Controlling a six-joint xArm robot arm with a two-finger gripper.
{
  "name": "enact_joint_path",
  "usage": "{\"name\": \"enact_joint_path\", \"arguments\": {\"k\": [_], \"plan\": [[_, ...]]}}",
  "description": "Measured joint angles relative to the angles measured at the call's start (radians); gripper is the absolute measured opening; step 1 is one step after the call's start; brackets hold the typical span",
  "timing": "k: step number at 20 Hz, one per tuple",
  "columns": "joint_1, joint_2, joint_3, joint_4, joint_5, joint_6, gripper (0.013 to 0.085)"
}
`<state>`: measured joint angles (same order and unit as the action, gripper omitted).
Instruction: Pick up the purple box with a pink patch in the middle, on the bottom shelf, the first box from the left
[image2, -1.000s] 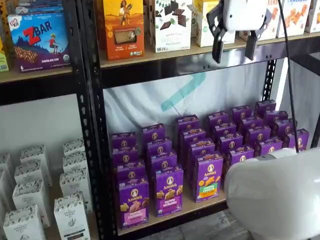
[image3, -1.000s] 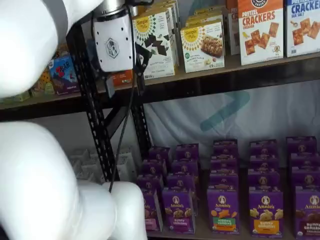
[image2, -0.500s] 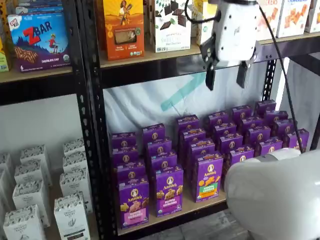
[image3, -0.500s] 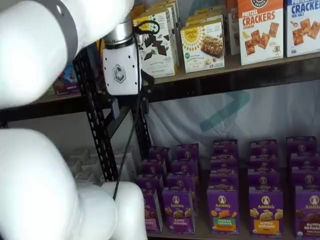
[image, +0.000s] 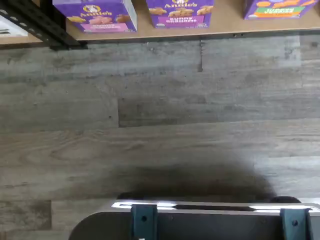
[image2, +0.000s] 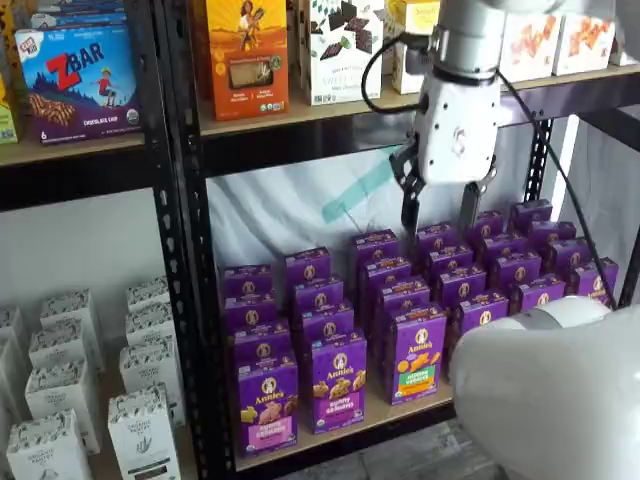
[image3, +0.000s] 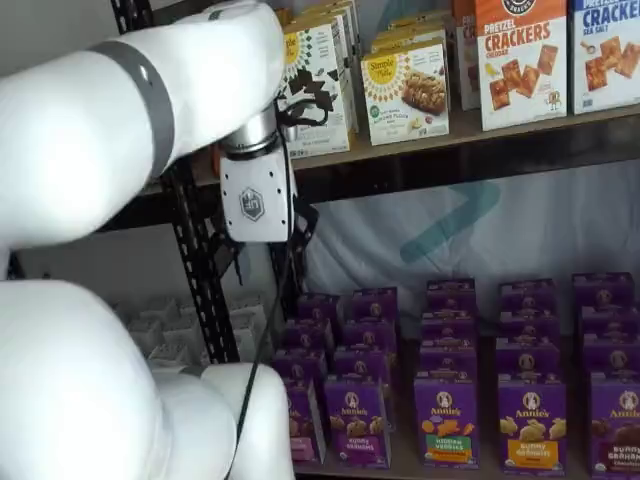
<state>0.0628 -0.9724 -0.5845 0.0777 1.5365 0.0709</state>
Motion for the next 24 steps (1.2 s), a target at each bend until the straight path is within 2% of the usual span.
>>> {"name": "enact_joint_path", "arguments": {"k": [5, 9, 14, 21, 24], "plan": [[0.028, 0.007, 0.079, -0.008, -0.090, 0.023, 0.0850], [0.073, 0.036, 0.135, -0.039, -0.175, 0.068, 0.0850], [0.109, 0.074, 0.205, -0.035, -0.306, 0.100, 0.0850], [0.161, 0.173, 0.252, -0.040, -0.434, 0.149, 0.0850], [0.185, 0.237, 0.270, -0.060, -0.509, 0.180, 0.0850]]}}
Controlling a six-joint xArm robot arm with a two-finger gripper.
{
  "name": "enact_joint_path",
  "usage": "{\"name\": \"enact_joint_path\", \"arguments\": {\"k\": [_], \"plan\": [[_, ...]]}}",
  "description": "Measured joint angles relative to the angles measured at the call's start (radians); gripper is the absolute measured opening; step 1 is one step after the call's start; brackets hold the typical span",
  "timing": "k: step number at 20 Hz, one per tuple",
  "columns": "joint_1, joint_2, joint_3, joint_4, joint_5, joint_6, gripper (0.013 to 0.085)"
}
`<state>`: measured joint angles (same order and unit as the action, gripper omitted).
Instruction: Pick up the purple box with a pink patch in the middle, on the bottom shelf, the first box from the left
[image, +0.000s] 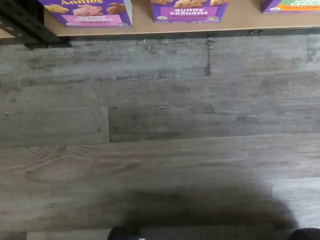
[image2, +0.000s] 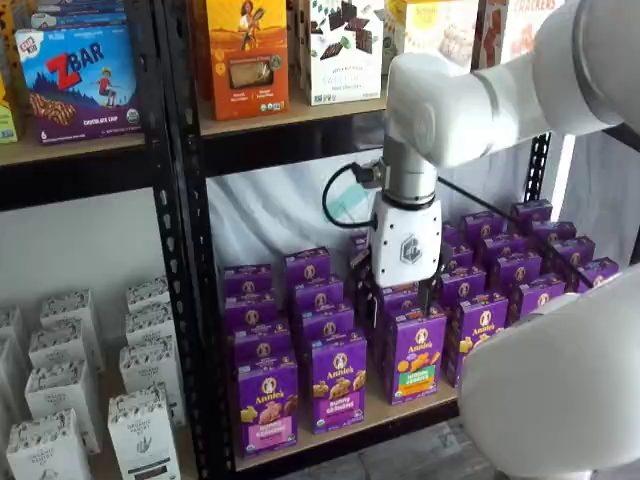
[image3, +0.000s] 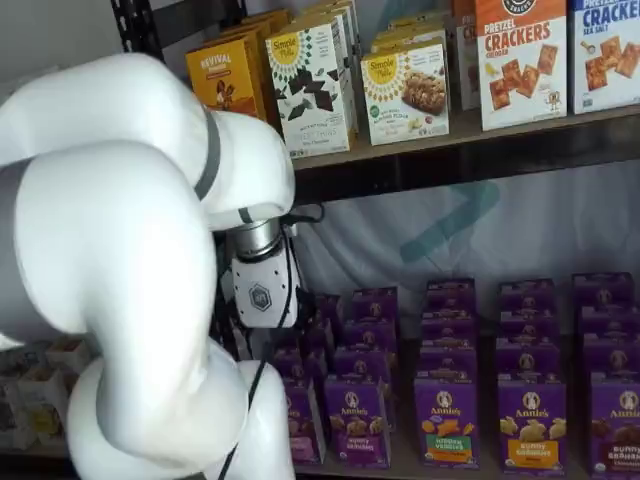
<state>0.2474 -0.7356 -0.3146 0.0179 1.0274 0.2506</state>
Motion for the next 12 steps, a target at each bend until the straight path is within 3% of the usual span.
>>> {"name": "enact_joint_path", "arguments": {"k": [6, 12], "plan": [[0.012, 0.109, 0.013, 0.017, -0.109, 0.001, 0.0850], [0.033, 0.176, 0.054, -0.032, -0.298, 0.051, 0.0850]]}}
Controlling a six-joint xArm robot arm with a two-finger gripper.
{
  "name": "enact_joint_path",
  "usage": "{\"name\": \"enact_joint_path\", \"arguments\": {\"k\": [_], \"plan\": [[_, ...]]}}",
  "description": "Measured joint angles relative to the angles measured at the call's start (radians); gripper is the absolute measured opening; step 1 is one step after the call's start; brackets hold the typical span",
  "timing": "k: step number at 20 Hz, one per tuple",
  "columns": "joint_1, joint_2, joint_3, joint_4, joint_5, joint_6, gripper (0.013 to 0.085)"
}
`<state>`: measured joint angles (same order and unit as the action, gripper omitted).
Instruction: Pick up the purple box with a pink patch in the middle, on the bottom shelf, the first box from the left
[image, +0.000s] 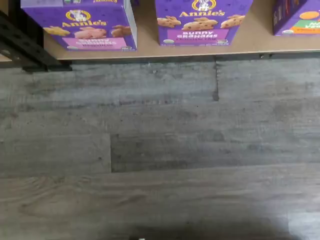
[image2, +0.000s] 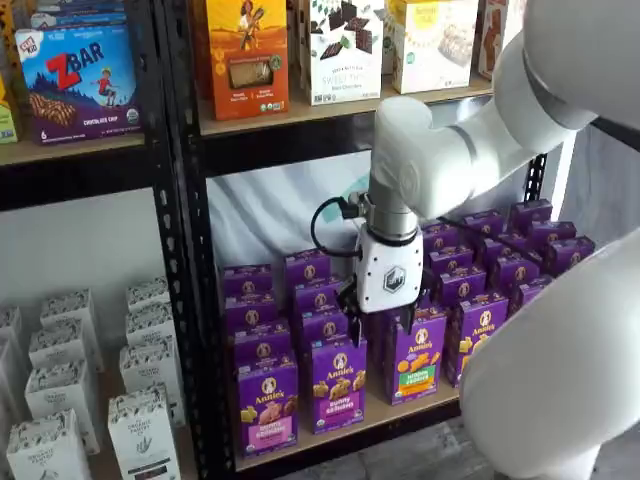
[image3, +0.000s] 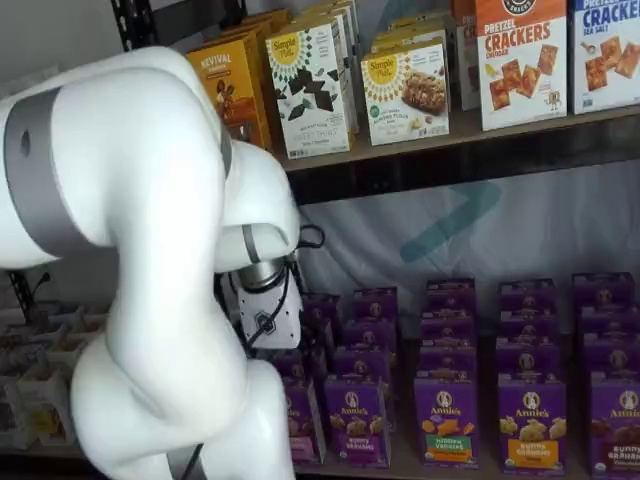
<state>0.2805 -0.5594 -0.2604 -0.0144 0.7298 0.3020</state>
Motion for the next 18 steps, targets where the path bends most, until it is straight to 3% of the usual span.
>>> {"name": "enact_joint_path", "arguments": {"k": [8, 14, 18], "plan": [[0.035, 0.142, -0.015, -0.004, -0.157, 0.037, 0.0850], [0.059, 0.241, -0.037, 0.054, -0.233, 0.010, 0.0850], [0.081, 0.321, -0.061, 0.045, -0.271, 0.038, 0.0850]]}}
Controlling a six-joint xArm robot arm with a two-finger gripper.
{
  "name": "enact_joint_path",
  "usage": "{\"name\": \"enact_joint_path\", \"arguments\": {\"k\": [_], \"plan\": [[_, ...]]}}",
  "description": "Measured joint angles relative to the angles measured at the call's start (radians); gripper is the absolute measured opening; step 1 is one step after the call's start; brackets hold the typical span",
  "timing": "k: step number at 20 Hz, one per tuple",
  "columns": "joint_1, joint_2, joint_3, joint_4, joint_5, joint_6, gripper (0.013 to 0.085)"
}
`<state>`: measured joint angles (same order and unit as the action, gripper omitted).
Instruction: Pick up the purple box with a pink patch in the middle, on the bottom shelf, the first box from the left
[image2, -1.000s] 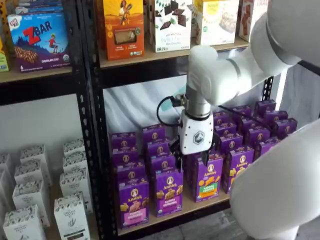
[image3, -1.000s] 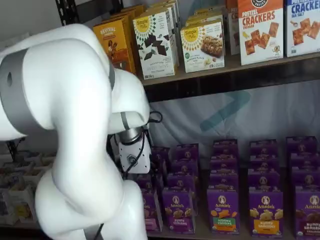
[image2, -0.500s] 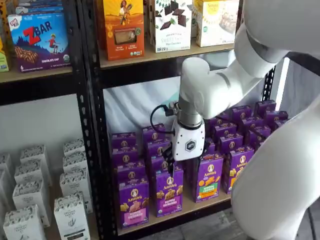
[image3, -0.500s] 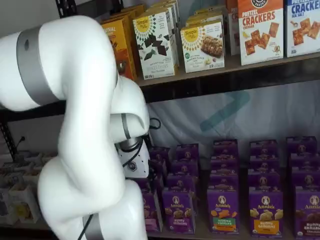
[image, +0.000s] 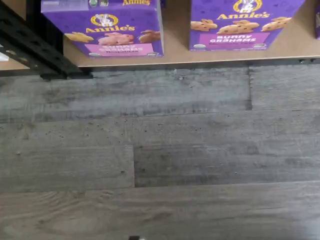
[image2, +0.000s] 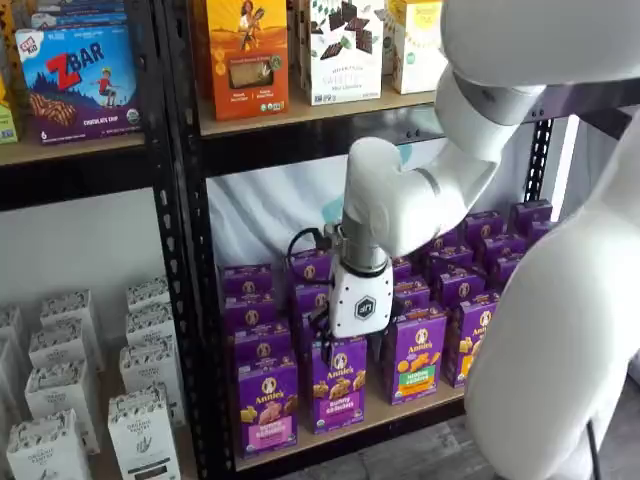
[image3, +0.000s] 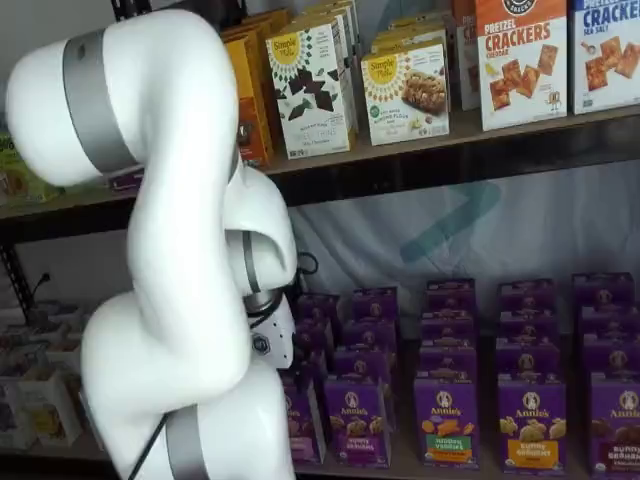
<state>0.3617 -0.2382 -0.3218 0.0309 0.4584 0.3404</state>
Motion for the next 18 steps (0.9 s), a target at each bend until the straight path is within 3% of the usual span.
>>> {"name": "enact_joint_path", "arguments": {"k": [11, 15, 18], "plan": [[0.067, 0.217, -0.108, -0.105, -0.092, 0.163, 0.0850], [0.076, 0.278, -0.157, -0.131, -0.107, 0.196, 0.0850], [0.078, 0.327, -0.201, -0.117, -0.112, 0.185, 0.0850]]}}
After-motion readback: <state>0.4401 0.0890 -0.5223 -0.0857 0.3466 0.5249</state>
